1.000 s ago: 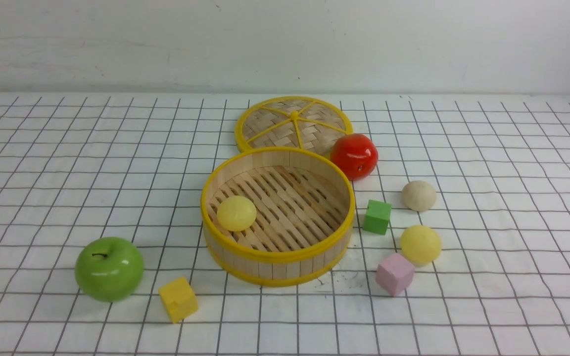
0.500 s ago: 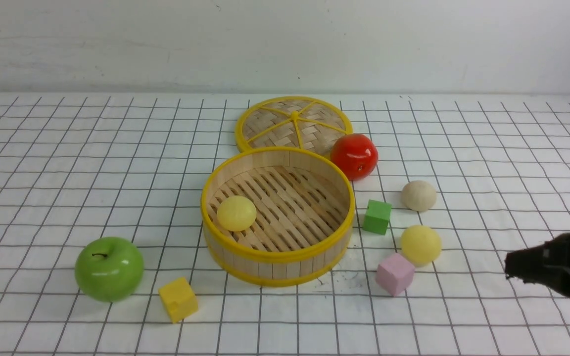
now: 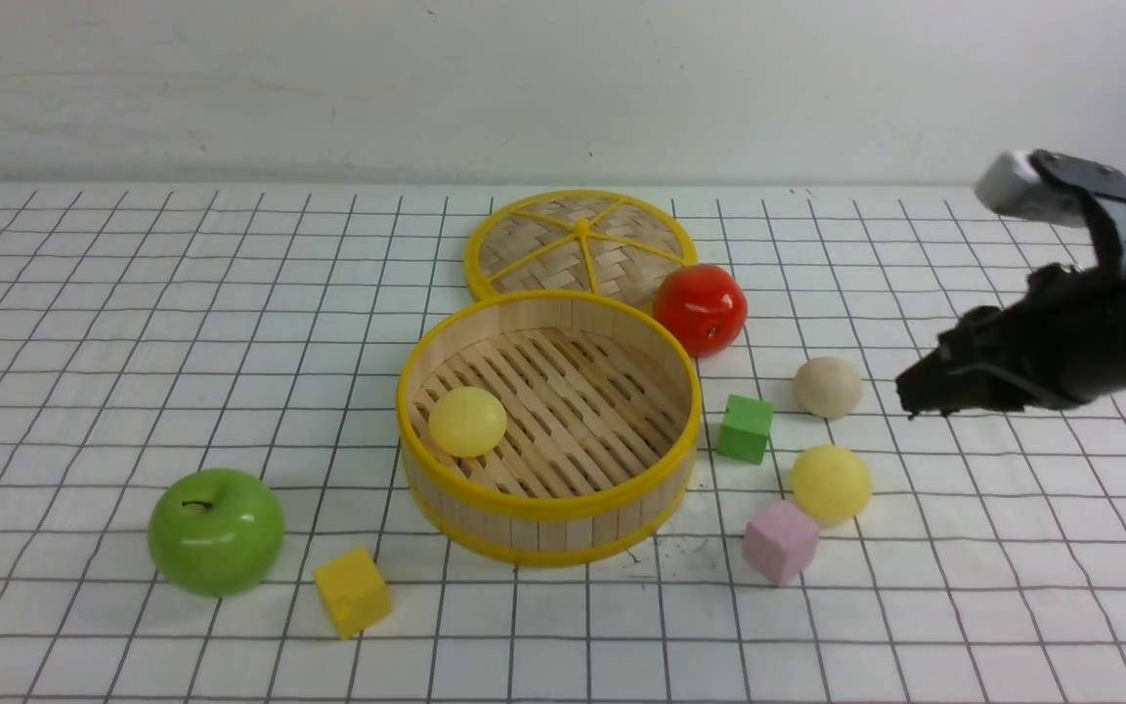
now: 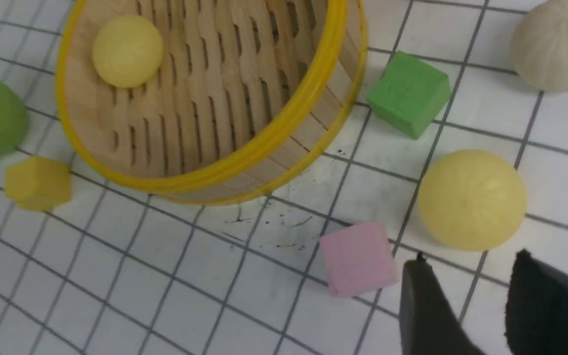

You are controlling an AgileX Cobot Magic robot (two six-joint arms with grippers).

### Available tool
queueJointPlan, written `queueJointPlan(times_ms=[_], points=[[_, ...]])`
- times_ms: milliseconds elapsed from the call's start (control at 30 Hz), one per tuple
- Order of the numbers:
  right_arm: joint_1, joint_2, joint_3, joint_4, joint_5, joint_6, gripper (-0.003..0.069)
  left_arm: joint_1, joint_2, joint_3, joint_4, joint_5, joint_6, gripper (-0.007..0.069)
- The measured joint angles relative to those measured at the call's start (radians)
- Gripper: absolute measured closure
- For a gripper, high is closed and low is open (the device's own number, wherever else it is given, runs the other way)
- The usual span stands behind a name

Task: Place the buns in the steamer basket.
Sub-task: Use the right arm to grab a steamed stuffed bun

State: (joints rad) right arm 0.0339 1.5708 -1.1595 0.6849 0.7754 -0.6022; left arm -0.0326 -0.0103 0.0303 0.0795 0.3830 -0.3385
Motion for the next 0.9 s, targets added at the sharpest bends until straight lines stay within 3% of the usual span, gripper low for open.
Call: queueJointPlan(times_ms=[100,233,500,900], points=[[0.052,0.121,-0.158,-0.188,0.004,0.216,0.0407,0.000,0.000,0.000,0.000,0.000,0.000,0.0596],[0.063,0.268,-0.308,-0.278,0.001,0.350,0.0406,0.000,0.000,0.000,0.000,0.000,0.000,0.0589],[0.065,0.436,-0.414,-0.272,-0.007,0.348,0.0406,0.000,0.000,0.000,0.000,0.000,0.000,0.0588],[0.057,0.501,-0.417,-0.262,-0.216,0.322,0.0406,0.000,0.000,0.000,0.000,0.000,0.000,0.0588]])
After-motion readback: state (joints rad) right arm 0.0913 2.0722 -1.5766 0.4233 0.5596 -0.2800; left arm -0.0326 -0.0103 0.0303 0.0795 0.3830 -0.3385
